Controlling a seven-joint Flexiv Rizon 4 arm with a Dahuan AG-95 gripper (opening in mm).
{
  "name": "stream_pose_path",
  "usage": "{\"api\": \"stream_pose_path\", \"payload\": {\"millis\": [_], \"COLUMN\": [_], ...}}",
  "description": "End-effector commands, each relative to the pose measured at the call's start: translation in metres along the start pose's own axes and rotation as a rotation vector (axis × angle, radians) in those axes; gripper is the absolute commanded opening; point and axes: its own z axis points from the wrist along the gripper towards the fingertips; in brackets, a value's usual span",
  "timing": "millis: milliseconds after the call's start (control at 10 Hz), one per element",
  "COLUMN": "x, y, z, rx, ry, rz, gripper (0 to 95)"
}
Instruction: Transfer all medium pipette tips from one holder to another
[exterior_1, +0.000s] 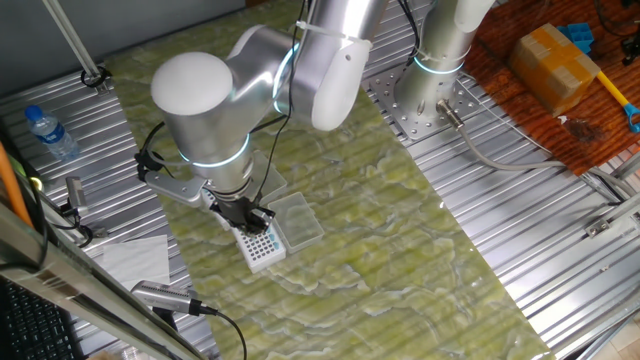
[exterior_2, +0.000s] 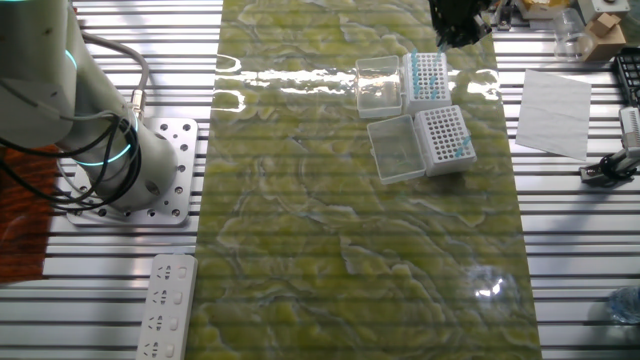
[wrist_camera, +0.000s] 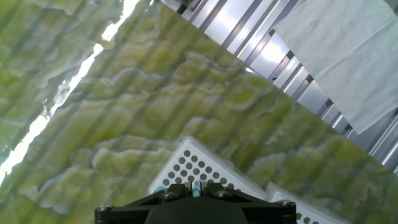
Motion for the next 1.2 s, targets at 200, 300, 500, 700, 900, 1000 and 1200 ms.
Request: {"api": "stream_pose_path", "payload": {"millis": [200, 300, 500, 700, 900, 1000, 1200], "x": [0.0039, 0.0051, 0.0058, 0.0058, 0.0048, 0.0041, 0.0044], "y": [-0.0007, -0.0009, -0.0008, 0.0002, 0.0022, 0.0038, 0.0030], "z": [0.0016, 0.0023, 0.0028, 0.0039, 0.0053, 0.0066, 0.0097], "rx": [-0.001, -0.002, -0.002, -0.002, -0.001, 0.002, 0.008], "ry": [0.002, 0.001, 0.000, -0.001, -0.002, -0.004, -0.007], "rz": [-0.002, -0.003, -0.001, 0.001, 0.006, 0.006, -0.018], "gripper": [0.0, 0.0, 0.0, 0.0, 0.0, 0.0, 0.0]}}
